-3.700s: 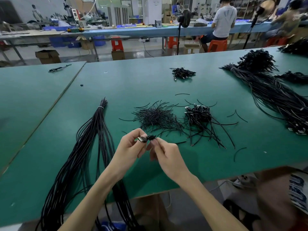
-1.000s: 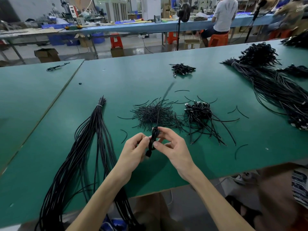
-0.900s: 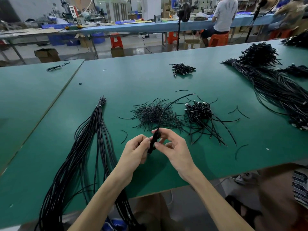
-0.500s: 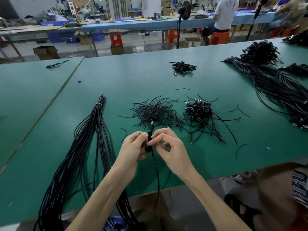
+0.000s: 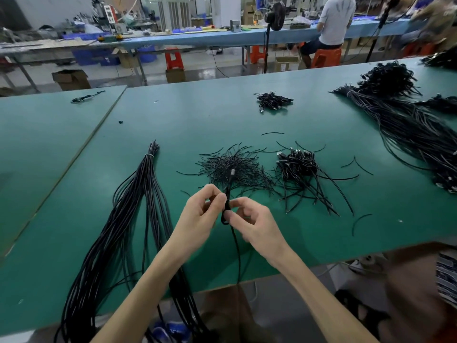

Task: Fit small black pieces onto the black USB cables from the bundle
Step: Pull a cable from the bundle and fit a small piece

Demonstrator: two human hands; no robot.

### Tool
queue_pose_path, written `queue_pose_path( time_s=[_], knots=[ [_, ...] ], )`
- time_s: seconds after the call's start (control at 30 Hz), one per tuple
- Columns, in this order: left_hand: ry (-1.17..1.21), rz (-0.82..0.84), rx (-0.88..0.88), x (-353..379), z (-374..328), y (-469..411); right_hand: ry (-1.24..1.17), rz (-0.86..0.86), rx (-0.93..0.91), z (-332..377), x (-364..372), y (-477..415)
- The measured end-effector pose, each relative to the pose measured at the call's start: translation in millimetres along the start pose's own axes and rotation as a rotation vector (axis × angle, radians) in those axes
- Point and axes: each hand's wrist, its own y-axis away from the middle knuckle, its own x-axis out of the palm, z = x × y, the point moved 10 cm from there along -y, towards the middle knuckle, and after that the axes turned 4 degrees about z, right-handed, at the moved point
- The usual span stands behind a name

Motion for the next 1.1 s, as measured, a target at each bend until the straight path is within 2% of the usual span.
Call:
queue_pose_path(
  time_s=[0.13, 0.33, 0.57, 0.77, 0.93, 1.1],
  knots=[
    [0.004, 0.046, 0.015, 17.6, -1.5, 9.8, -0.123, -0.02, 0.015, -2.8, -3.1, 2.2],
    [0.061, 0.04, 0.067, 27.1, -10.7, 21.8, -0.199, -0.059, -0.088, 8.7, -11.7, 4.7],
    [0.065, -0.019, -0.022, 39.8, 1.0, 26.3, -0.306, -0.131, -0.052, -0.1, -20.4, 4.3],
    [0.059, -0.075, -0.106, 32.8, 15.3, 25.0, -0.258, -0.171, -0.038, 1.5, -23.5, 4.6],
    [0.152, 0.065, -0.168, 31.0, 32.4, 23.4, -0.249, -0.143, 0.007, 1.2, -19.7, 5.0],
    [0.224, 0.092, -0.25, 22.1, 46.1, 16.7, -0.155, -0.132, 0.017, 1.4, -17.8, 3.7]
  ],
)
